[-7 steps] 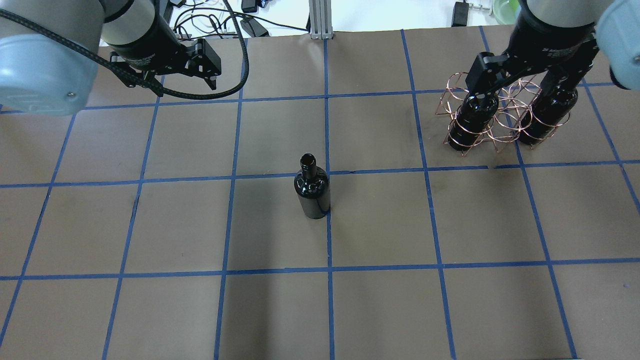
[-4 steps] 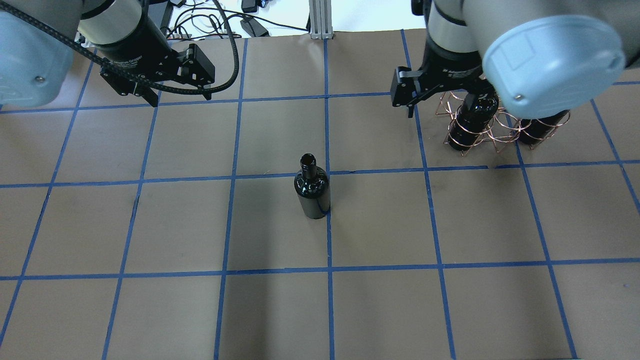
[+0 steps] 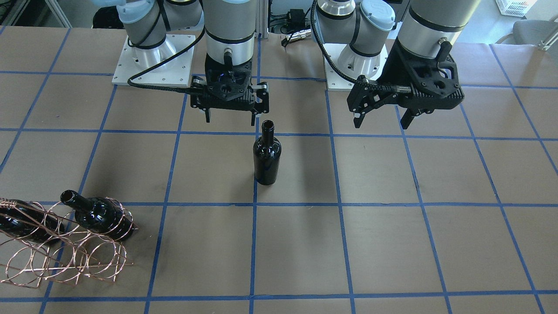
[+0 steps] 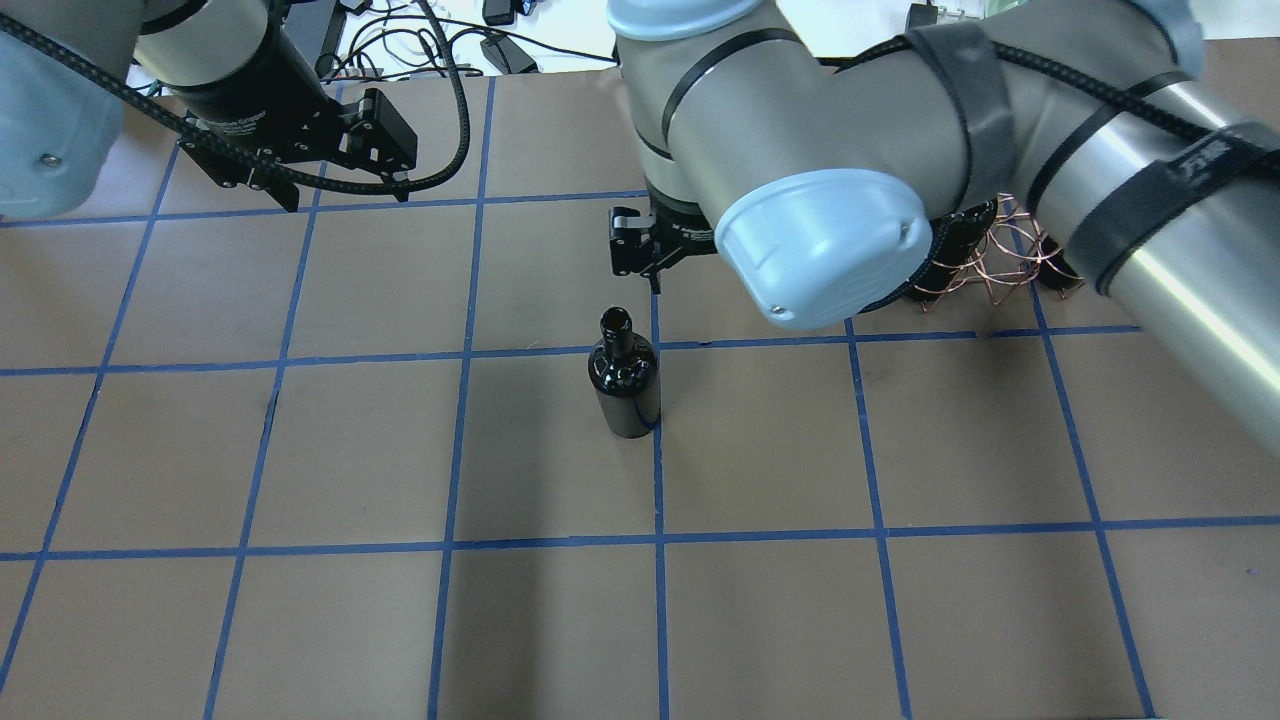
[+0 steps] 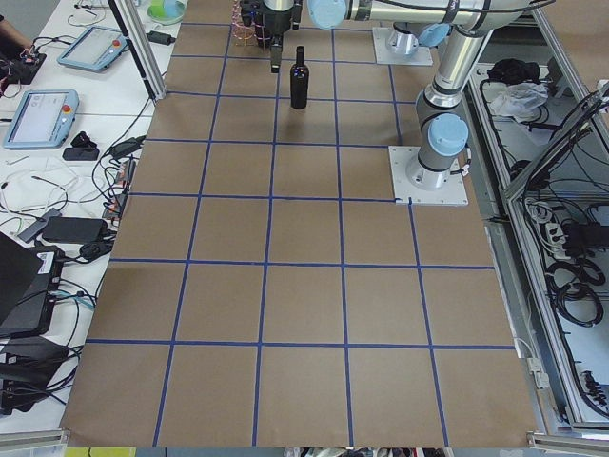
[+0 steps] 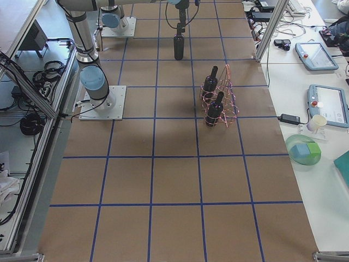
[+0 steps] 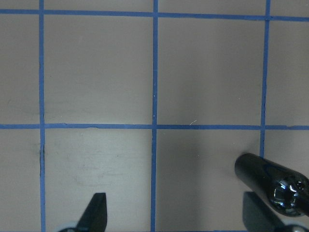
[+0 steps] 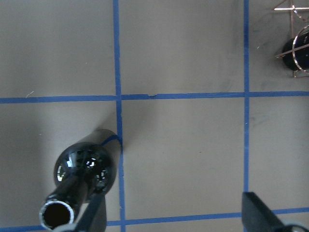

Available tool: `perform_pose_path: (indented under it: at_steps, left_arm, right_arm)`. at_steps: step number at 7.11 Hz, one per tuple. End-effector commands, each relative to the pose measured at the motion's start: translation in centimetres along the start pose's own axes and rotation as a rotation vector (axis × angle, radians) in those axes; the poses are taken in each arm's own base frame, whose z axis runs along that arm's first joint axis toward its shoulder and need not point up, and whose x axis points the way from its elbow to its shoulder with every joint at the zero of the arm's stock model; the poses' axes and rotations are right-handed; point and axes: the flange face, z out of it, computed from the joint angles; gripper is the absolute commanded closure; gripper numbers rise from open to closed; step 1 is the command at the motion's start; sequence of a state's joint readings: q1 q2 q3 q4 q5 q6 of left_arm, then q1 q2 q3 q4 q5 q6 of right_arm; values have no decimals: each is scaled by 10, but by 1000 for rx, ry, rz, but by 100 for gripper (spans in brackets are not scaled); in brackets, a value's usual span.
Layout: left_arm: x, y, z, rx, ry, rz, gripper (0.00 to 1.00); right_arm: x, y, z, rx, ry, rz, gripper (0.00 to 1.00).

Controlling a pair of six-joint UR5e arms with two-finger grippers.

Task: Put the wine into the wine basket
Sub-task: 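Move the right gripper from the copper basket over the standing bottle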

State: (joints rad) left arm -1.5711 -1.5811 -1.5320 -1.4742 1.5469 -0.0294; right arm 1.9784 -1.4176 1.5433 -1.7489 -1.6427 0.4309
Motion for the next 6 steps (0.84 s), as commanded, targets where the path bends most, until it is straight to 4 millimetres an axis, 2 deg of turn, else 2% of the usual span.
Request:
perform_pose_path:
  at_steps: [1,2,5,6]
  left_arm:
    - [0,9,-18,36,-13,4,0]
    - [-1,17,-21,28,-21,3,0]
    - [-2,24,-24,20,-32,3,0]
    - [-4,23,-24,27,-41,0,0]
  right_arm:
    - [-31,8,10,-14,-66,5,0]
    - [-41,10,20,-26,-60,20,0]
    - [-51,4,44,-48,-49,23,0]
    - [-54,0,50,-40,-53,24,5]
